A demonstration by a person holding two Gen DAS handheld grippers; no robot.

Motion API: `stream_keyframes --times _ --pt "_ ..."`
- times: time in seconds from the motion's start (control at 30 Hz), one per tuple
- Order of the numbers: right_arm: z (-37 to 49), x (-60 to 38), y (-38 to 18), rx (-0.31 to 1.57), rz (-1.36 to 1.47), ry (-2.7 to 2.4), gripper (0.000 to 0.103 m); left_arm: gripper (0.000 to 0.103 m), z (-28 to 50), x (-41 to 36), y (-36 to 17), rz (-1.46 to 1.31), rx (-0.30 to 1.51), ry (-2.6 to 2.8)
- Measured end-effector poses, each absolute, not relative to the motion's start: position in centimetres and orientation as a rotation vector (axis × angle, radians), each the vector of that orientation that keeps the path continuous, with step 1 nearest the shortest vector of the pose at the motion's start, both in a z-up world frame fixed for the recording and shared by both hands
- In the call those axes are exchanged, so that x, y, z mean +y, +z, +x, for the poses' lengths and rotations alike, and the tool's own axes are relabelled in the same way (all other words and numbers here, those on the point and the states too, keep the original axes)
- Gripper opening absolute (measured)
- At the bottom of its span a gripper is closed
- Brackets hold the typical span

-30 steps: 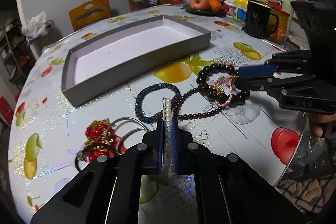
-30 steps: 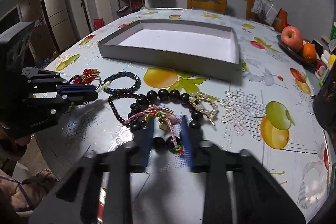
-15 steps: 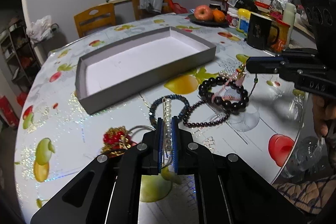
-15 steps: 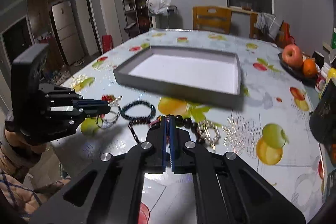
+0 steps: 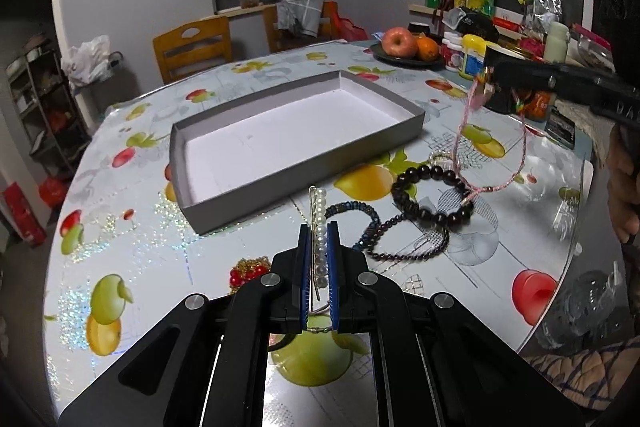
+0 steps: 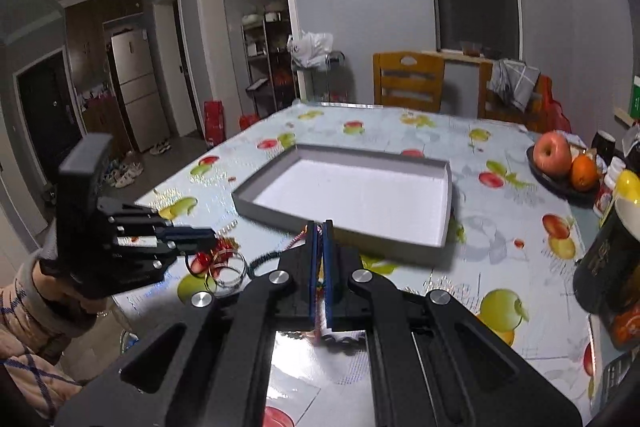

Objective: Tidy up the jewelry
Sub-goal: 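Close left gripper on the pearl hair pin while right gripper grasps and lifts the pink bracelet, then carry both items over the gray box and open both grippers inside it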

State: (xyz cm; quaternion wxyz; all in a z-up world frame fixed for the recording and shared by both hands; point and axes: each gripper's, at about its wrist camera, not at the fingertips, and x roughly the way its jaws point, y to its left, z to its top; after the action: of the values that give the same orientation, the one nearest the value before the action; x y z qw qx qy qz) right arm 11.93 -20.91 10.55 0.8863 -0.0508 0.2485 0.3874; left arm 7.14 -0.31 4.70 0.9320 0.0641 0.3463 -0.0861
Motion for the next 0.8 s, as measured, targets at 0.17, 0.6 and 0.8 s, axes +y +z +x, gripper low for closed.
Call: stream_keyframes --times 0.17,0.6,0.8 --pt "11.7 -20.7 11.3 0.501 -0.114 0.805 0.002 0.008 7.1 -0.4 4.9 0.133 0.706 -0.181" --pt "13.8 -20.2 12.6 0.478 -0.116 0.795 0.002 0.008 8.4 0.6 7.4 0.143 0.675 -0.178" --pt "15.7 -19.4 13.4 0.465 -0.111 0.788 0.002 0.008 10.9 1.6 8.4 0.108 0.663 -0.165"
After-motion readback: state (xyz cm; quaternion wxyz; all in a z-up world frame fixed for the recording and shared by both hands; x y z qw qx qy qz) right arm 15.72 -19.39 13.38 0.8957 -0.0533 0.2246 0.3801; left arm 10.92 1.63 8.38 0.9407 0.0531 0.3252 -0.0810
